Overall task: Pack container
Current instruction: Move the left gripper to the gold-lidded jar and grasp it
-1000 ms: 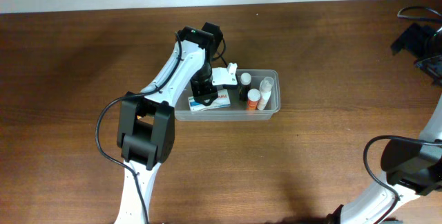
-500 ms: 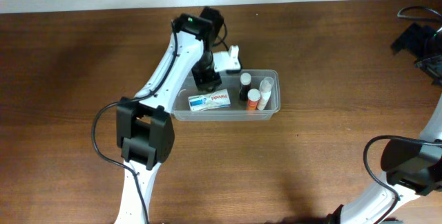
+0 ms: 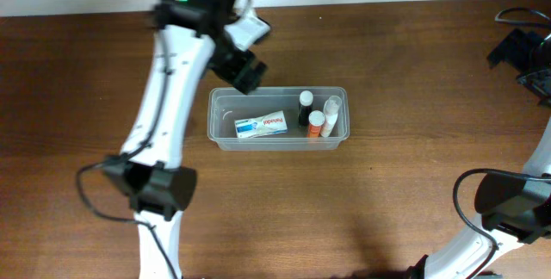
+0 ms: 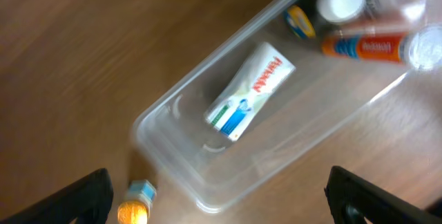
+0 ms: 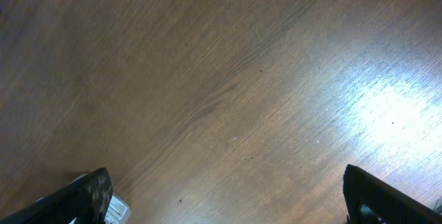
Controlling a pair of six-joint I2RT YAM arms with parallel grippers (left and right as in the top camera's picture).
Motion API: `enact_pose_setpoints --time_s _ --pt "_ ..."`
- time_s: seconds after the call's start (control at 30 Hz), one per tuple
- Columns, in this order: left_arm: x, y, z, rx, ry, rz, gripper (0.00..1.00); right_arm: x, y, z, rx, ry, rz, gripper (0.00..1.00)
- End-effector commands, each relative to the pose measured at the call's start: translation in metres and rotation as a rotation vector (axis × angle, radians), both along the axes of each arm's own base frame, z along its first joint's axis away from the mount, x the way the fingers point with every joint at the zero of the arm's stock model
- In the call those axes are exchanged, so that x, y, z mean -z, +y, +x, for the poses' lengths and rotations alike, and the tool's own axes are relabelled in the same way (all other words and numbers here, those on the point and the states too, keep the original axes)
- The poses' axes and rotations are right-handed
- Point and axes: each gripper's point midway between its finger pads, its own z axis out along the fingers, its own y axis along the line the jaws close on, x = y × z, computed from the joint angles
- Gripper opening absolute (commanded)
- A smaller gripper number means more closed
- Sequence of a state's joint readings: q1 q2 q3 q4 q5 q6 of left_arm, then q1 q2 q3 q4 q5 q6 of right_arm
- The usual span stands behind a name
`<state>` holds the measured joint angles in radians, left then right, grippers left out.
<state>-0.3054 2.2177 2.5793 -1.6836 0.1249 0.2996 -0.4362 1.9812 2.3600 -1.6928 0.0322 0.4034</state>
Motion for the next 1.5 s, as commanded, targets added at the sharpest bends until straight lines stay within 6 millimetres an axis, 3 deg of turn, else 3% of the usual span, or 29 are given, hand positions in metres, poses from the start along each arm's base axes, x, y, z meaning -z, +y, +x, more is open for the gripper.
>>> enact_pose_setpoints --time_s 0.0,0.13,0.27,0.4,0.53,0.77,1.2,1.47 --pt "-0.035 0.030 0.001 -0.265 -0.036 -0.085 0.99 -0.011 0.001 -0.004 -0.003 -0.026 -0.012 0.98" --pt "-0.046 0.065 0.004 -0.423 -0.045 -0.114 0.99 -0.011 0.001 -0.004 -0.003 -0.026 -0.012 0.98" --pt "-0.039 0.092 0.005 -0.493 -0.023 -0.101 0.99 -0.011 0.001 -0.004 -0.003 -0.026 -0.013 0.98" --pt "-0.005 0.122 -0.002 -0.568 0.093 -0.059 0.99 -0.011 0.001 -0.004 -0.003 -0.026 -0.013 0.98" --pt "0.039 0.155 -0.023 -0.620 0.249 0.018 0.99 -0.011 0.001 -0.004 -0.003 -0.026 -0.012 0.98" --pt "0.080 0.184 -0.037 -0.651 0.331 0.127 0.99 -0.011 0.001 -0.004 -0.003 -0.026 -0.013 0.98" --pt "0.155 0.185 -0.039 -0.653 0.355 0.142 0.99 -0.011 0.001 -0.004 -0.003 -0.026 -0.012 0.98" --pt "0.180 0.171 -0.033 -0.588 0.331 0.090 0.99 -0.011 0.001 -0.004 -0.003 -0.026 -0.013 0.98"
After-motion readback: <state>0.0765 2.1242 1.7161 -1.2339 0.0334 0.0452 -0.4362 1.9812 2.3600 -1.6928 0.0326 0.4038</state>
